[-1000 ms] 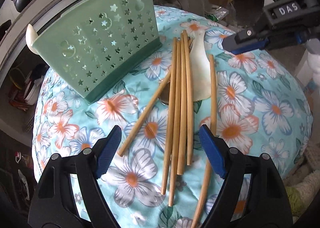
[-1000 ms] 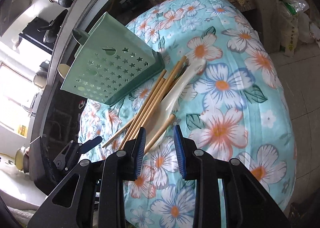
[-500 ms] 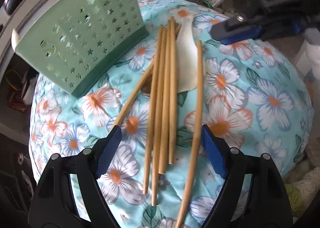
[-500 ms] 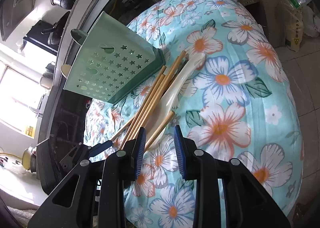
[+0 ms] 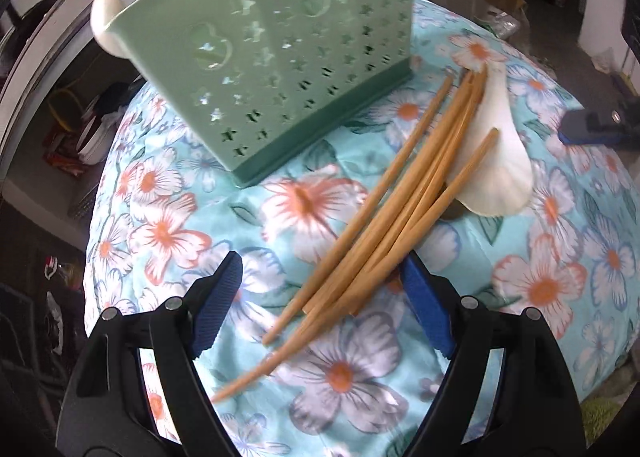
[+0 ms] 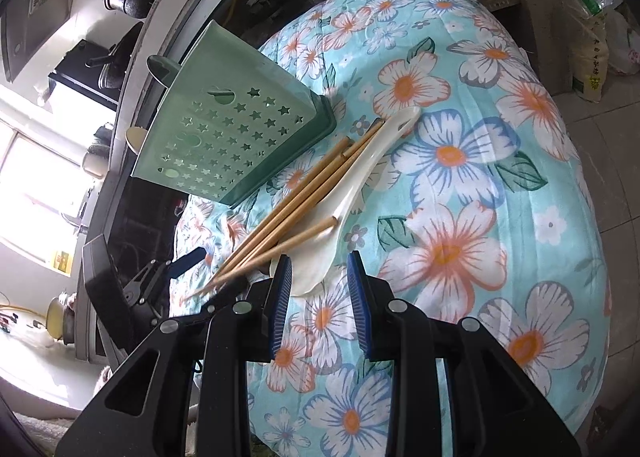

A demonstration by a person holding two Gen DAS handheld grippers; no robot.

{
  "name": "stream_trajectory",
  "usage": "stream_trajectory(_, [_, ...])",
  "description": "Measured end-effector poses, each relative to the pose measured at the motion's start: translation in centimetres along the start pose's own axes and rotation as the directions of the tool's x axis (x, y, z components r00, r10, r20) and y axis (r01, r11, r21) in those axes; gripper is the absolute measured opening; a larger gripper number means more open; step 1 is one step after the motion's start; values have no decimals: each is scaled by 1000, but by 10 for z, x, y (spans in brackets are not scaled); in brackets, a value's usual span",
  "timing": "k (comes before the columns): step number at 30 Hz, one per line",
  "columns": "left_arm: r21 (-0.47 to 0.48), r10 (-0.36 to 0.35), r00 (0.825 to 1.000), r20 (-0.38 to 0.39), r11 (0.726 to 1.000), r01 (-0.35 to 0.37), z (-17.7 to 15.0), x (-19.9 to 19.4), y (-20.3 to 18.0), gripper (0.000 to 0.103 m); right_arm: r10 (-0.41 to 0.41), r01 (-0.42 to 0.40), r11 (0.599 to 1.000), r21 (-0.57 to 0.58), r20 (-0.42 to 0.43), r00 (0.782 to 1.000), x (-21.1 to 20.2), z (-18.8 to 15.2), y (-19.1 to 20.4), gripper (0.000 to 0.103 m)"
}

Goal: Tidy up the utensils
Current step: 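Move both grippers back over the chopsticks and white rice paddle, then close the right gripper on the white rice paddle while the left reaches toward a metal spoon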

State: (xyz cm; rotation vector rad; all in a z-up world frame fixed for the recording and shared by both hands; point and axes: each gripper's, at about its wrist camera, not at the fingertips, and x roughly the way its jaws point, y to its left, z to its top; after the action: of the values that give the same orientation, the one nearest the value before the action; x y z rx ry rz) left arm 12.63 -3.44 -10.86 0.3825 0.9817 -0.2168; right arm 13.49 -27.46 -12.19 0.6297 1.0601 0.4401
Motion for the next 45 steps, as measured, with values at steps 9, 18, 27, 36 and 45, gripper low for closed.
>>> stream_trajectory(9, [-208, -125, 991, 39, 969, 130, 2, 3, 45, 77, -2, 2, 1000, 1, -17, 1000, 5, -1, 3, 29])
stream_trajectory(18, [-285, -182, 977, 113, 936, 207, 0, -6, 55, 77, -9, 8, 1000, -17, -52, 999, 16, -2, 9, 29])
stream_trajectory(27, [-244, -212, 957, 198, 935, 258, -4, -27, 45, 77, 0, 2, 1000, 21, -87, 996, 36, 0, 6, 29])
stream_trajectory(36, [-171, -299, 922, 245, 923, 345, -16, -43, 29, 77, 10, -2, 997, 76, -103, 995, 45, 2, 0, 29])
stream_trajectory(45, [-85, -355, 903, 242, 919, 384, -22, -49, 6, 65, 17, -7, 995, 100, -101, 995, 41, -2, -6, 29])
